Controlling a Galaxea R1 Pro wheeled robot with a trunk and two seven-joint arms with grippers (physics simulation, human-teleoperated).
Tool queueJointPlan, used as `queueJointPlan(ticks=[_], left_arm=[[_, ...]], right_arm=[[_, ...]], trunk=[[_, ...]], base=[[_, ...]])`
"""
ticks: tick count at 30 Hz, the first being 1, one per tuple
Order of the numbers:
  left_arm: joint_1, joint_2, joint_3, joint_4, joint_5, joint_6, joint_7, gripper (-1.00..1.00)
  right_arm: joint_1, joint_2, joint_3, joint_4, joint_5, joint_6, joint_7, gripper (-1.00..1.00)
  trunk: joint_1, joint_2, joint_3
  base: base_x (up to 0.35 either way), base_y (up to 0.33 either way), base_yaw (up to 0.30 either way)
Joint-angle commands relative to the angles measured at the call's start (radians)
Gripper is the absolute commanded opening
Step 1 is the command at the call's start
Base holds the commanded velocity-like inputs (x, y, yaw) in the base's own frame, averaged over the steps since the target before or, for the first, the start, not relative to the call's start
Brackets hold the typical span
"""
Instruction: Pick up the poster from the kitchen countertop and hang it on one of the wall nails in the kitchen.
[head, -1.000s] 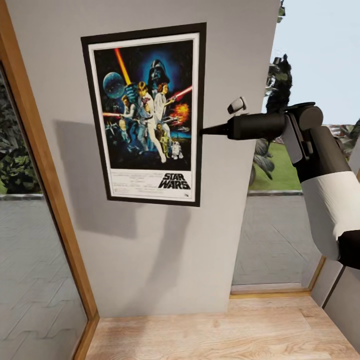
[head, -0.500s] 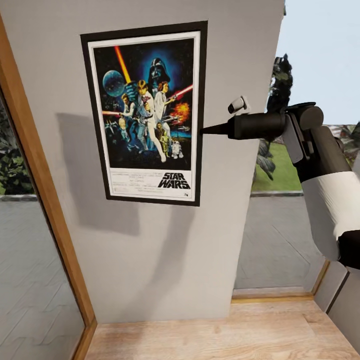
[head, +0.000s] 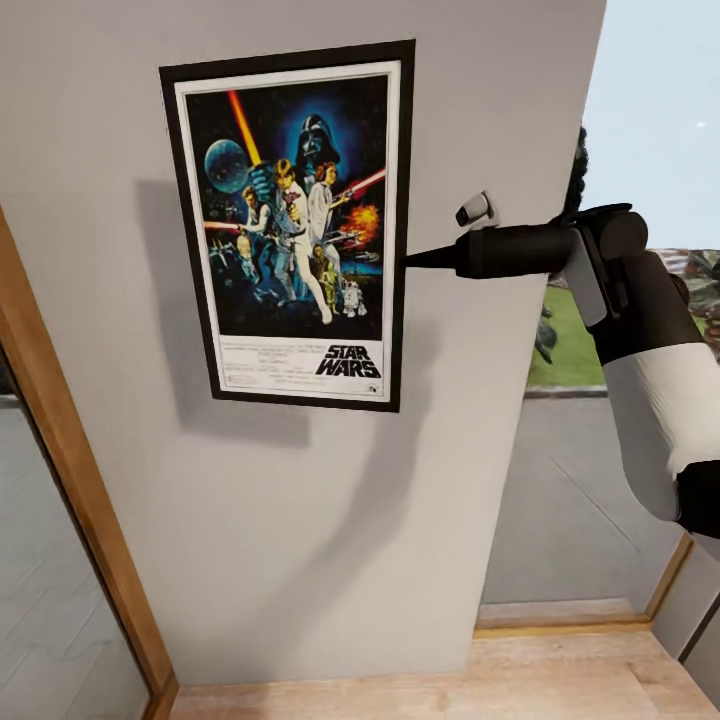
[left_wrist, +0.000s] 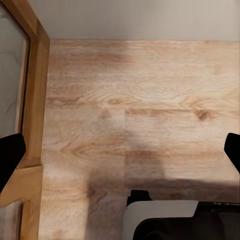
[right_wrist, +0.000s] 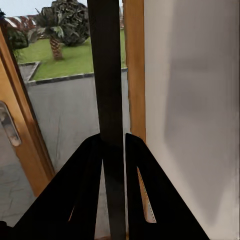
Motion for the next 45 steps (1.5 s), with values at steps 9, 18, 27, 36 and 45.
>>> queueJointPlan(ticks=[9, 18, 27, 36, 45], left_arm=[[0.000, -0.001, 0.005, -0.001, 0.000, -0.001, -0.007, 1.00], [0.001, -0.001, 0.005, -0.001, 0.000, -0.001, -0.007, 1.00], [0.002, -0.005, 0.005, 0.000, 0.003, -0.003, -0.006, 1.00], [0.002, -0.005, 0.005, 0.000, 0.003, -0.003, -0.006, 1.00], [0.002, -0.005, 0.005, 0.000, 0.003, -0.003, -0.006, 1.00]], right_arm=[[-0.001, -0.001, 0.002, -0.001, -0.005, 0.009, 0.002, -1.00], [-0.001, -0.001, 0.002, -0.001, -0.005, 0.009, 0.002, -1.00], [0.028, 0.000, -0.007, -0.032, -0.015, -0.004, 0.001, -1.00], [0.040, 0.000, -0.007, -0.032, -0.015, -0.004, 0.001, -1.00], [0.040, 0.000, -0.007, -0.032, -0.015, -0.004, 0.001, -1.00]], trunk=[[0.001, 0.000, 0.000], [0.001, 0.000, 0.000], [0.001, 0.000, 0.000], [0.001, 0.000, 0.000], [0.001, 0.000, 0.000]], base=[[0.334, 0.000, 0.000], [0.334, 0.000, 0.000], [0.147, 0.000, 0.000], [0.000, 0.000, 0.000], [0.000, 0.000, 0.000]])
